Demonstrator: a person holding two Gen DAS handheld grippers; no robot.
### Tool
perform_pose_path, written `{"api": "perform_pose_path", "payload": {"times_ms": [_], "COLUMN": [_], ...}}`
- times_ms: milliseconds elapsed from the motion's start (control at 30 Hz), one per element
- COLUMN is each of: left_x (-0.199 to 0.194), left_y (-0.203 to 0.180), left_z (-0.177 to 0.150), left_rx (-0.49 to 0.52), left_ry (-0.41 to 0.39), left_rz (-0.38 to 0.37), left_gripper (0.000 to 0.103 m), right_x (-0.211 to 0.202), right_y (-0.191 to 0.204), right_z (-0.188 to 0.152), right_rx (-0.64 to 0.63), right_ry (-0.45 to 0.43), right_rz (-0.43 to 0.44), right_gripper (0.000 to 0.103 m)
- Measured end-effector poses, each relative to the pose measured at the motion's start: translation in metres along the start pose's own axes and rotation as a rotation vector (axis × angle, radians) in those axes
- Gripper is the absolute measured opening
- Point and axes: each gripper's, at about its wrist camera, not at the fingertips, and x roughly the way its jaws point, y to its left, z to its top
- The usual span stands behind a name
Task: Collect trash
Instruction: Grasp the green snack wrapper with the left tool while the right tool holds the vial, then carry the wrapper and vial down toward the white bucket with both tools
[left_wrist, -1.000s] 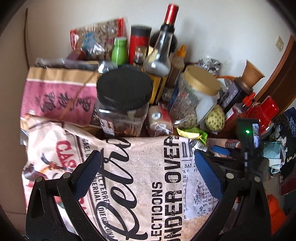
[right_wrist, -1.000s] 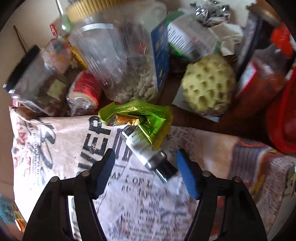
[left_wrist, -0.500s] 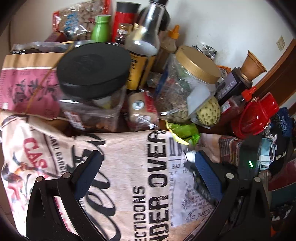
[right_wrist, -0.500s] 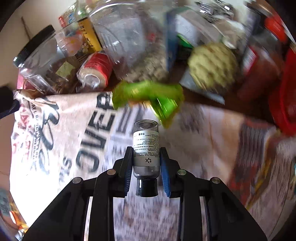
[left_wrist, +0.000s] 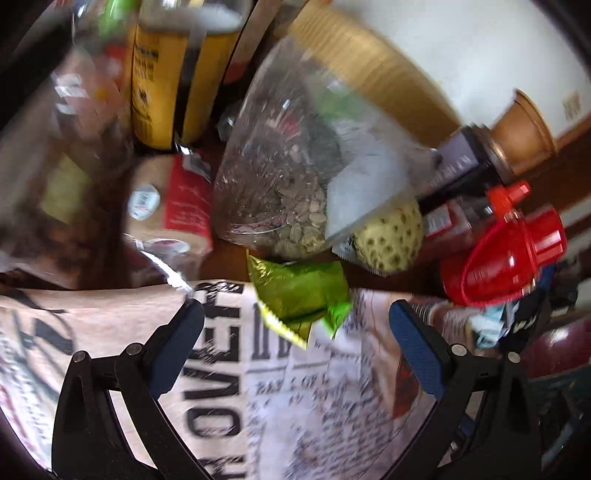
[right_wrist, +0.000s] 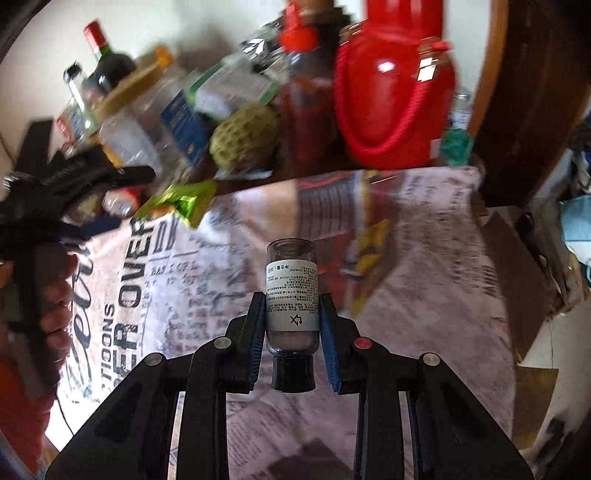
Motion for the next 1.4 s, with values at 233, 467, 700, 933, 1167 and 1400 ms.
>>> {"api": "perform_pose_path", "payload": {"times_ms": [233, 467, 700, 933, 1167, 1400], "left_x": [0.03, 0.039, 0.013, -0.049, -0.128, -0.203], "left_y": [0.008, -0.01, -0.029, -0.056, -0.101, -0.145], "left_z": [0.007, 0.001, -0.024, -0.06, -0.105, -0.178], "left_rx": [-0.127, -0.052, 0.03, 0.074, 0.184, 0.202], "left_ry": [0.031, 0.052, 0.01, -0.094, -0.248, -0.406], "left_rz": [-0.017, 0.03, 0.065, 0.083, 0.189, 0.213], "left_gripper": [0.084, 0.041, 0.011, 0.008, 0.008, 0.008], "right_x": [-0.012, -0.016, -0.034, -0.067, -0.12, -0.173], "right_y": [0.007, 0.012, 0.01, -0.004, -0.028, -0.049], "right_z": [0.012, 0.008, -0.002, -0.017, -0.035, -0.055], "right_rx": [0.019, 0.003, -0.018, -0.055, -0.098, -0.182], "right_ry": [-0.058, -0.091, -0.125, -0.172, -0.243, -0.315], "right_rz": [-0.023, -0.01, 0.018, 0.057, 0.107, 0.162], "right_gripper": [0.025, 0.025, 0.025, 0.025, 0.025, 0.025]}}
